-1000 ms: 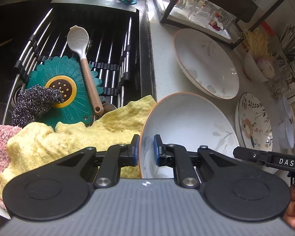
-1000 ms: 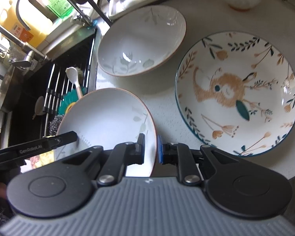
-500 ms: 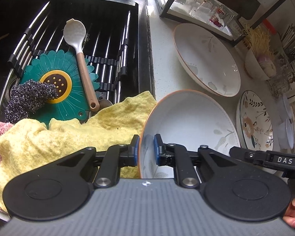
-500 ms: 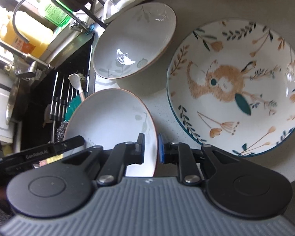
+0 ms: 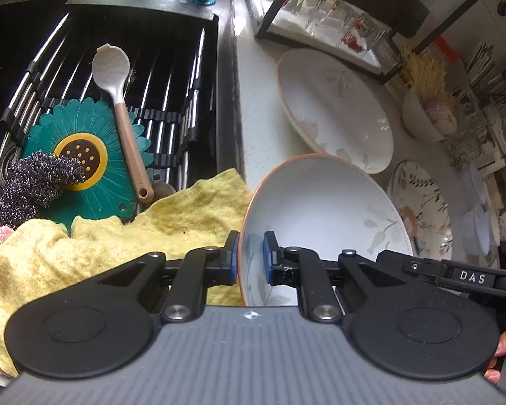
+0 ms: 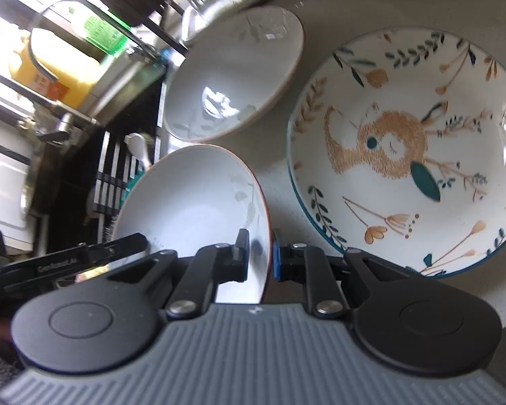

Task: Organize plates and bowls
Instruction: 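Lift the plate with both grippers and carry it over the rabbit-pattern bowl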

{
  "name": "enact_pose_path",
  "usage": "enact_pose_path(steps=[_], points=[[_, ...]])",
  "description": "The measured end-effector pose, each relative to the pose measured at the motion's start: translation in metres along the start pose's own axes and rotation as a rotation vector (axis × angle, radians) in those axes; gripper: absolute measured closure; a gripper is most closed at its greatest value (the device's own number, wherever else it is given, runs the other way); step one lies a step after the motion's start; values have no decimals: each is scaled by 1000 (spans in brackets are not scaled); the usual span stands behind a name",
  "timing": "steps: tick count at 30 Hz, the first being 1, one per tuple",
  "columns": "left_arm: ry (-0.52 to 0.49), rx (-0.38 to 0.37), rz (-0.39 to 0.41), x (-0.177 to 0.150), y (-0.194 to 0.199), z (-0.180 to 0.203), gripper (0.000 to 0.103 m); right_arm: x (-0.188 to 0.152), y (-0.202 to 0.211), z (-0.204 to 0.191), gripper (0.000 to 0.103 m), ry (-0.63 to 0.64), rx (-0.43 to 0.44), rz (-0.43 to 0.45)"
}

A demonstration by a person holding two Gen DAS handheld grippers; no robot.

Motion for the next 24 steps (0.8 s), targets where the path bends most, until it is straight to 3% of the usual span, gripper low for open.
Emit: enact_pose_path(steps=[8,16,24], points=[[-38,-58,90,33,21,42,86,28,54,-6,86,34,13,96],[-93,-80,150,60,10,107,86,63,91,25,86,69,-34,160],[-92,-53,101,69,-31,161,86,91,98,76,86,118,-61,160]])
Point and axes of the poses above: each gripper's, at about its wrist camera, not at the fingertips, and y roughly against the way its jaws point, z to its right, x to its top, the point moved 4 cm from there along -y, roughly the way its jaws point, and after that the axes turned 11 degrees about -y, right-handed, at the moved point
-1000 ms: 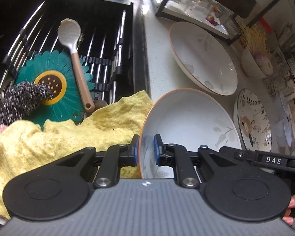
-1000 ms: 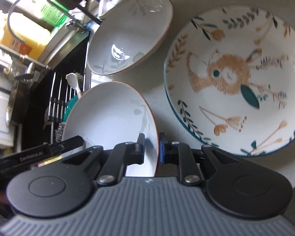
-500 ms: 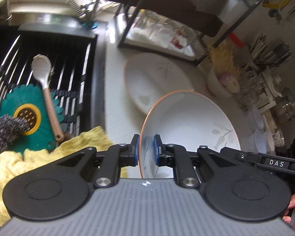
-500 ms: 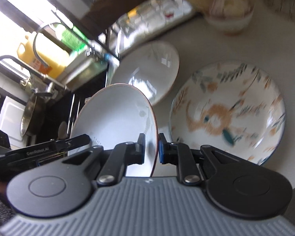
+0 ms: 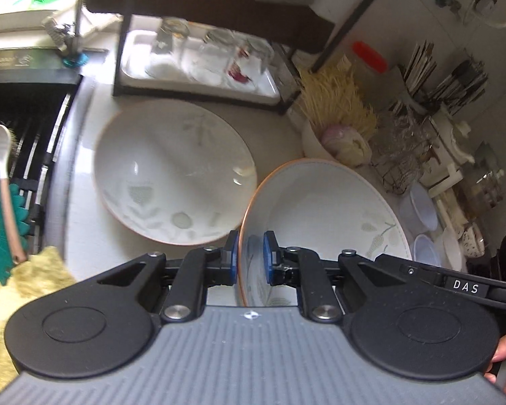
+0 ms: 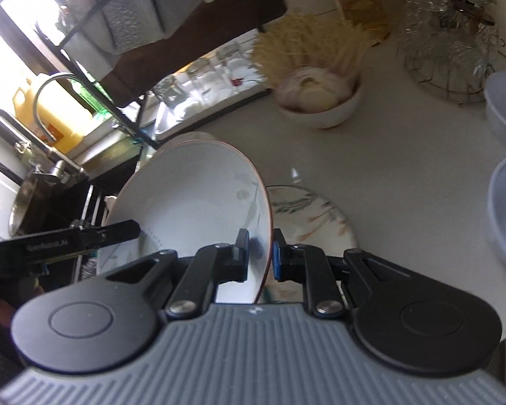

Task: Organize plates and bowls
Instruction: 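Lift the plate with both grippers and carry it over the rabbit-pattern bowl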

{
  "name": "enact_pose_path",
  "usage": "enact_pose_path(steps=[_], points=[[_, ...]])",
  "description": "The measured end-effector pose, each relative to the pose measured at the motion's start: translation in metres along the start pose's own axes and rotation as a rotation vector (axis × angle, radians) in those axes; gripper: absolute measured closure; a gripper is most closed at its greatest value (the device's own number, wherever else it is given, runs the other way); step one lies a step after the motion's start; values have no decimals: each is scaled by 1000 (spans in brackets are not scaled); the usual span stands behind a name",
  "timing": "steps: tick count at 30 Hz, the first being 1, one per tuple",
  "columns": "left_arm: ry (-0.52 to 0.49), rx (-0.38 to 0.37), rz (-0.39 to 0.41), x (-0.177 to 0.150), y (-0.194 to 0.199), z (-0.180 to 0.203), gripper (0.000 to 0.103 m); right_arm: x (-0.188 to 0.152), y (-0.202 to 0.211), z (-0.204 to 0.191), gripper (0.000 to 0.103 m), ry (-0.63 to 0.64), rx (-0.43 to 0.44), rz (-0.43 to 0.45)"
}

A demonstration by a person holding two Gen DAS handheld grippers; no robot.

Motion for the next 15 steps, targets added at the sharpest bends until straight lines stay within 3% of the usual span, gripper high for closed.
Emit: enact_pose_path(steps=[6,15], points=[[13,42,-69,-8,-37,23,86,5,-10,34,86,4,-7,-13],[71,119,-107,-25,-52,34,85,0,-25,52,85,45,16,-32]])
Point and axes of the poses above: each gripper's, at about its wrist camera, not at the fingertips, and y roughly against the way its jaws point, z to its right, x to its top, the point moved 4 cm from there along -y, roughly the way its jaws point, and after that the axes turned 11 degrees about -y, right-handed, at the moved point
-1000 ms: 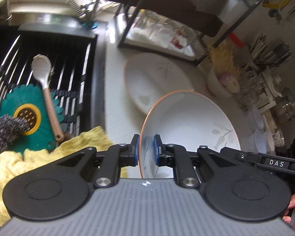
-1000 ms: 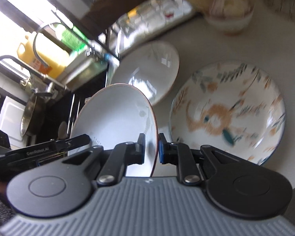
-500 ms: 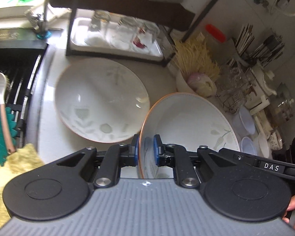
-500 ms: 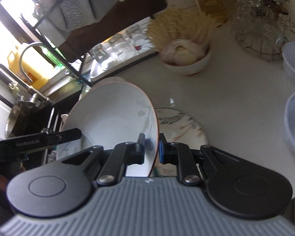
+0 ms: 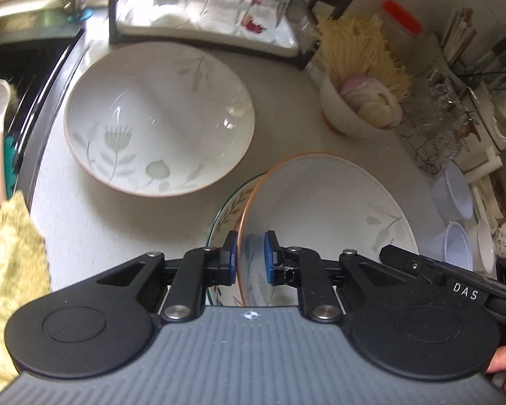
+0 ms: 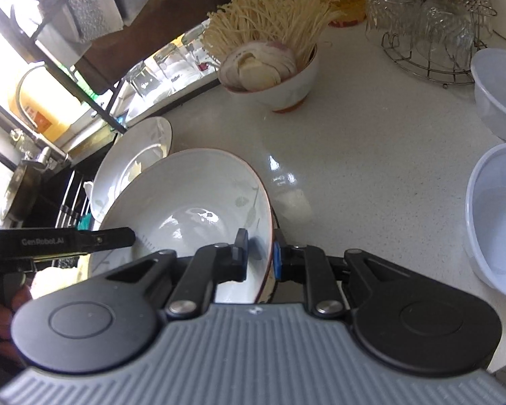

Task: Organize plates and bowls
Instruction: 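Lift the plate with both grippers and carry it over the rabbit-pattern bowl, then lower the plate onto the rabbit bowl and open both grippers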

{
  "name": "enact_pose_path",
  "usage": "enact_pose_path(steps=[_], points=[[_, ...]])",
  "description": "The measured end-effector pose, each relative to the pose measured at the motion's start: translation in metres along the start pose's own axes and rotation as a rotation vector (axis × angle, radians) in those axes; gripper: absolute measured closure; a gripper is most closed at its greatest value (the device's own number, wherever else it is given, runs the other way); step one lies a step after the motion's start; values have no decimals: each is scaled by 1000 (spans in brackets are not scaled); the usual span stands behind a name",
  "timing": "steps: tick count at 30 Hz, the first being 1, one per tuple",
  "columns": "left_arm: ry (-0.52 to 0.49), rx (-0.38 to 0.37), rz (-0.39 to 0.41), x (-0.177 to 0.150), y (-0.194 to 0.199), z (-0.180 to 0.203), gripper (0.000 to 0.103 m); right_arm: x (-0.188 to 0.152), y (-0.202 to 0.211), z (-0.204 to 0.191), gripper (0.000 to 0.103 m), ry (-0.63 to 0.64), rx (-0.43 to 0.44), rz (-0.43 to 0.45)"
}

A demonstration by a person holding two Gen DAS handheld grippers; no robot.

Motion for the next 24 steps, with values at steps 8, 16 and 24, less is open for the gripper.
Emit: enact_pose_path(steps=[8,16,24], points=[[31,30,-31,-4,-10,1,84,3,-7,2,85,57,-4,3],[70,57,-75,-1,-21,1,83,4,-19,4,83,36,-11,-28],[86,58,-103,4,-22,-2,82,8,-32,-3,77,87,-23,-49]])
Point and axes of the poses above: each gripper's, at about its wrist camera, not at the fingertips, and y roughly against the way its jaws point, z to its right, x to its top, the point moved 4 cm from there along -y, roughly the way its jaws point, and after that the axes turned 11 degrees about -y, right-handed, at the moved point
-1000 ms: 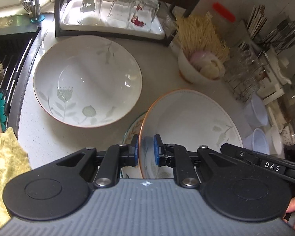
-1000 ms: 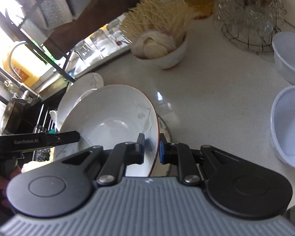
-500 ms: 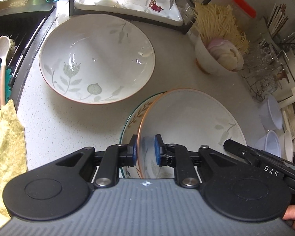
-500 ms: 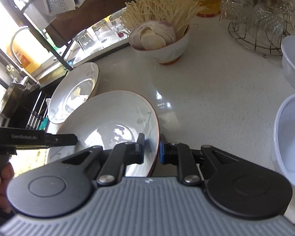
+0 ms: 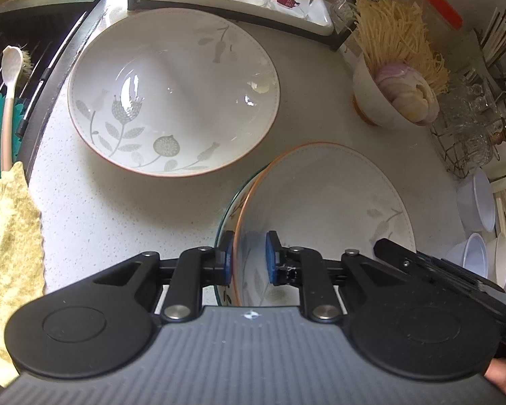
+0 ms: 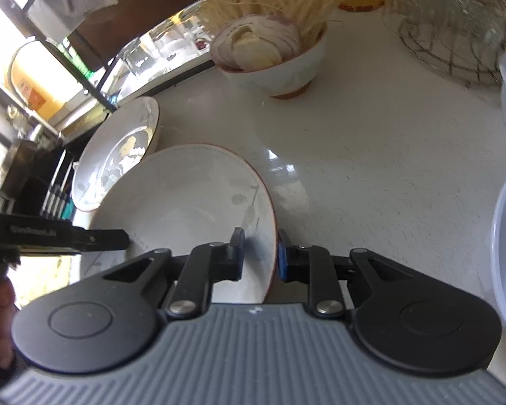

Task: Organize plates and bowls
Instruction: 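Lower the plate onto the rabbit bowl and open both grippers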

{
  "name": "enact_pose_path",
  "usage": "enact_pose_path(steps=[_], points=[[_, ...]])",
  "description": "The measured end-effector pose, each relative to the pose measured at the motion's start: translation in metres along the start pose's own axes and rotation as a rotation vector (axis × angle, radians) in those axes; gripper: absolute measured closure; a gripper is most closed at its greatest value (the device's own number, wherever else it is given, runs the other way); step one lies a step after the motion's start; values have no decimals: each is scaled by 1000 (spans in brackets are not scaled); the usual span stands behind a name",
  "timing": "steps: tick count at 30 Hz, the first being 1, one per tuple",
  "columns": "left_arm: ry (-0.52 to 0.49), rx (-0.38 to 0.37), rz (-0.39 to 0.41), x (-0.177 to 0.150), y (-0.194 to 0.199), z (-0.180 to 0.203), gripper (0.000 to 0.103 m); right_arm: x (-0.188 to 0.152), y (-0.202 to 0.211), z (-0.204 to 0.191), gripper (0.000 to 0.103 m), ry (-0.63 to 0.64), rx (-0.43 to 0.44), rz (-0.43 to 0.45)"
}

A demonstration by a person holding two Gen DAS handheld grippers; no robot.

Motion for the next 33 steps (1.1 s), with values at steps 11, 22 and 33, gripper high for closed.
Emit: enact_pose_path(steps=[11,22,33], points=[[68,-76,-54,-9,13,-11,69,4,-7,-7,74,40,-7,-10],[26,-54,-19,-11,40,-9,55,8,-2,-6,75,21,-14,-5],[-42,-62,150,6,107,26,55,41,59,-22,75,82,13,161]])
Point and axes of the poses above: each gripper's, at about its wrist camera, not at the fingertips, and y roughly against the way its jaws point, z to its right, x to its top, the point moved 4 cm from there along -y, roughly the way its jaws point, and after that the axes turned 11 degrees about -y, right-handed, at the moved point
